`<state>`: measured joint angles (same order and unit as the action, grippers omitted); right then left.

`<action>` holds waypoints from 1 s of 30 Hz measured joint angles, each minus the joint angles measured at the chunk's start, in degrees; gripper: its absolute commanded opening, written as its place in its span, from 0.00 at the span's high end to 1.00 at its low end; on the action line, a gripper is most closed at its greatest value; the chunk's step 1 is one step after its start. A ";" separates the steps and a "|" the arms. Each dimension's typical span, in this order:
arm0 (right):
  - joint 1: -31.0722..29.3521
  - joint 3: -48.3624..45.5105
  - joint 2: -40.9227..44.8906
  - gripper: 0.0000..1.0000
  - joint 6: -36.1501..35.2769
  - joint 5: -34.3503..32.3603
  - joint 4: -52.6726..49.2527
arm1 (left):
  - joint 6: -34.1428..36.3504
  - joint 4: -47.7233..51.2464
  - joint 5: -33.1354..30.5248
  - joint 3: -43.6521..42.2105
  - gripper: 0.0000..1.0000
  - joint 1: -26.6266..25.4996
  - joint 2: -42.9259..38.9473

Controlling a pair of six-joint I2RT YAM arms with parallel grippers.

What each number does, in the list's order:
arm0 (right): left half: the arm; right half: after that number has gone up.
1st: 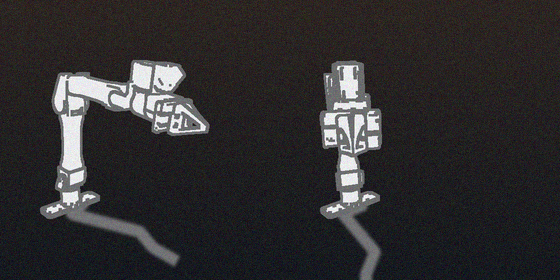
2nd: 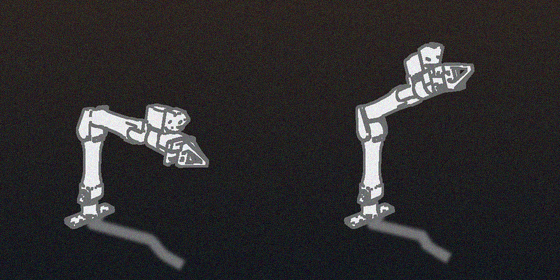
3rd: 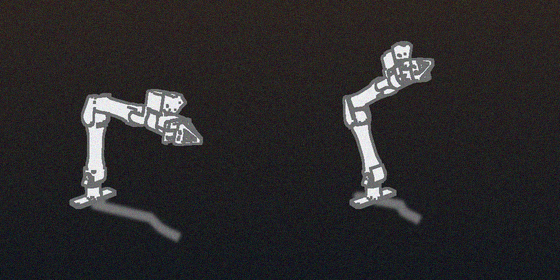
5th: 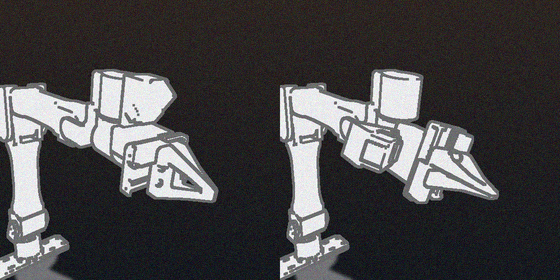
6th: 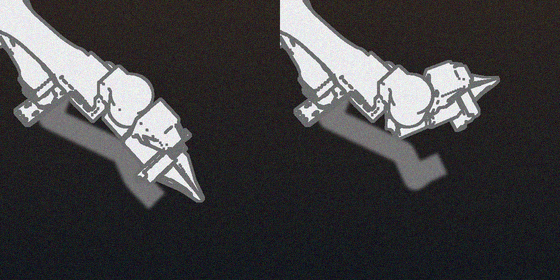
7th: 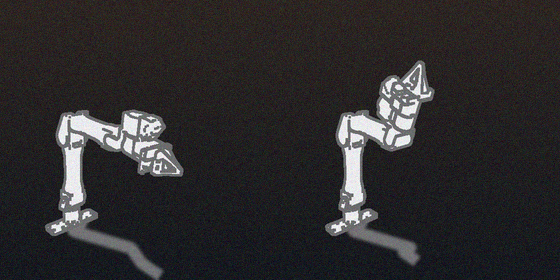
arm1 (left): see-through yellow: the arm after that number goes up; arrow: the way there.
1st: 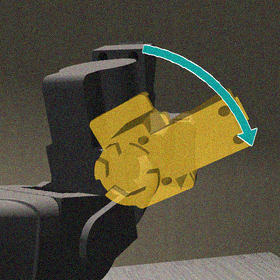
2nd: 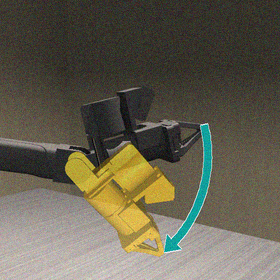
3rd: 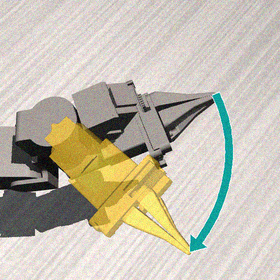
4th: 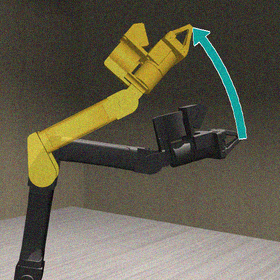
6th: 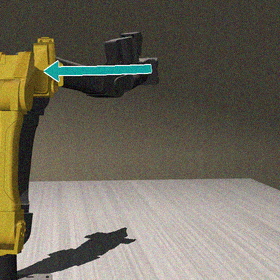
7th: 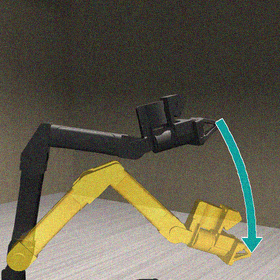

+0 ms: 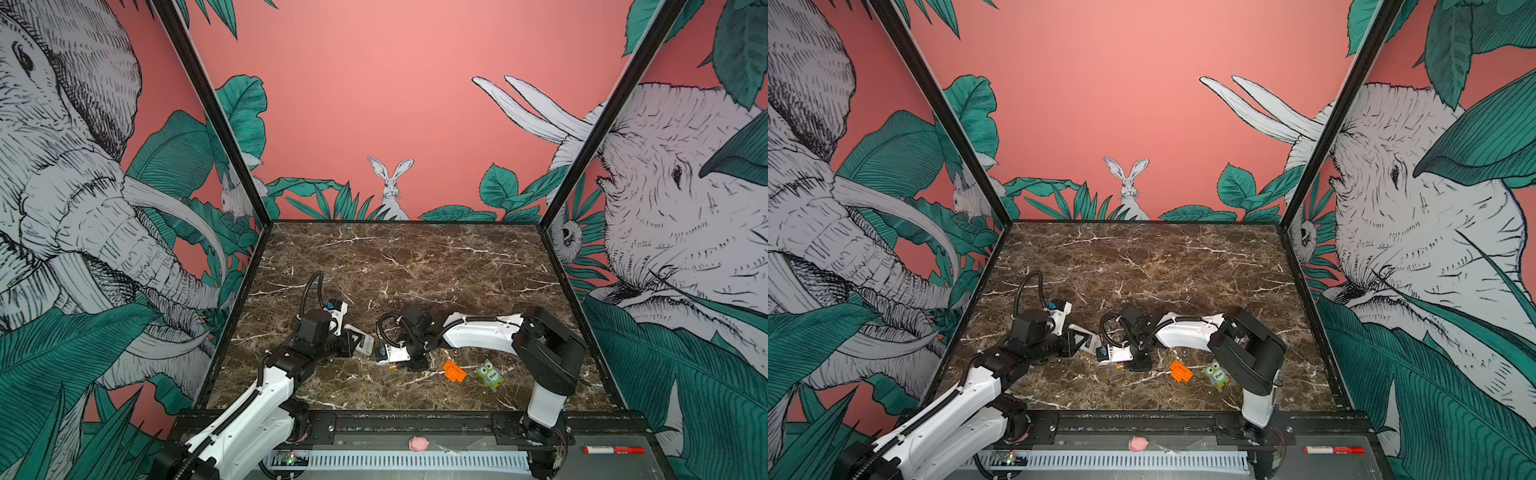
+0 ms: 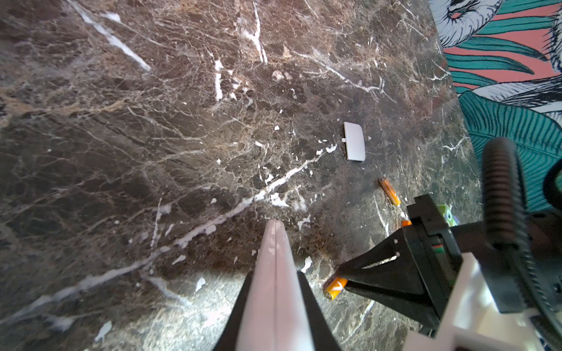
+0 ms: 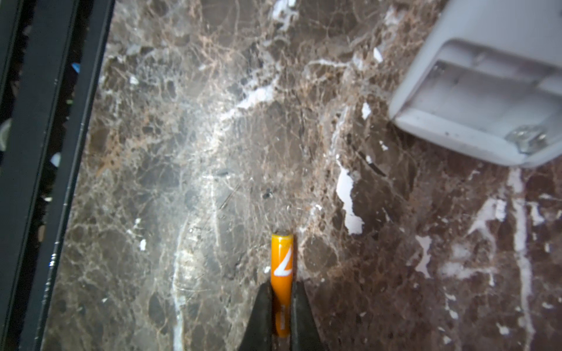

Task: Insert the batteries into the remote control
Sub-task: 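Lower the right gripper and grasp the orange battery by its end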

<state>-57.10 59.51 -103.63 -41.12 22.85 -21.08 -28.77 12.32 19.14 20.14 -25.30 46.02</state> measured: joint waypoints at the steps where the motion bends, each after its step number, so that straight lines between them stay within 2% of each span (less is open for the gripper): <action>1: -0.02 -0.35 0.28 1.00 0.02 -0.15 0.31 | 0.00 0.07 0.15 0.00 0.97 0.00 0.02; 6: -0.28 -7.41 6.93 1.00 2.01 -1.53 2.19 | -0.15 -1.64 4.31 -0.37 0.94 0.00 0.46; 10: -0.31 -13.90 19.45 1.00 5.14 -2.97 2.40 | -1.09 -6.10 10.58 -0.63 0.93 -0.33 4.39; 14: -0.52 -17.25 31.01 1.00 7.56 -4.52 4.24 | -1.57 -9.25 13.46 -0.70 0.92 -4.31 10.73; 16: -0.57 -18.12 34.16 1.00 8.15 -5.40 4.83 | -1.53 -9.57 14.12 -0.59 0.92 -6.97 13.14; 19: -0.57 -18.25 35.15 1.00 8.39 -6.71 5.40 | -1.42 -11.21 15.50 0.26 0.91 -9.11 15.87; 25: -0.57 -18.25 34.05 1.00 8.35 -8.55 5.53 | -1.07 -13.90 17.94 2.69 0.85 -9.18 22.93; 30: -0.57 -18.25 34.05 1.00 8.35 -8.81 6.03 | -0.07 -15.45 17.64 4.24 0.64 -9.18 27.04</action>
<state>-57.67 41.25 -69.58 -32.77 14.04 -15.05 -28.84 -3.14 36.77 24.38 -34.48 73.06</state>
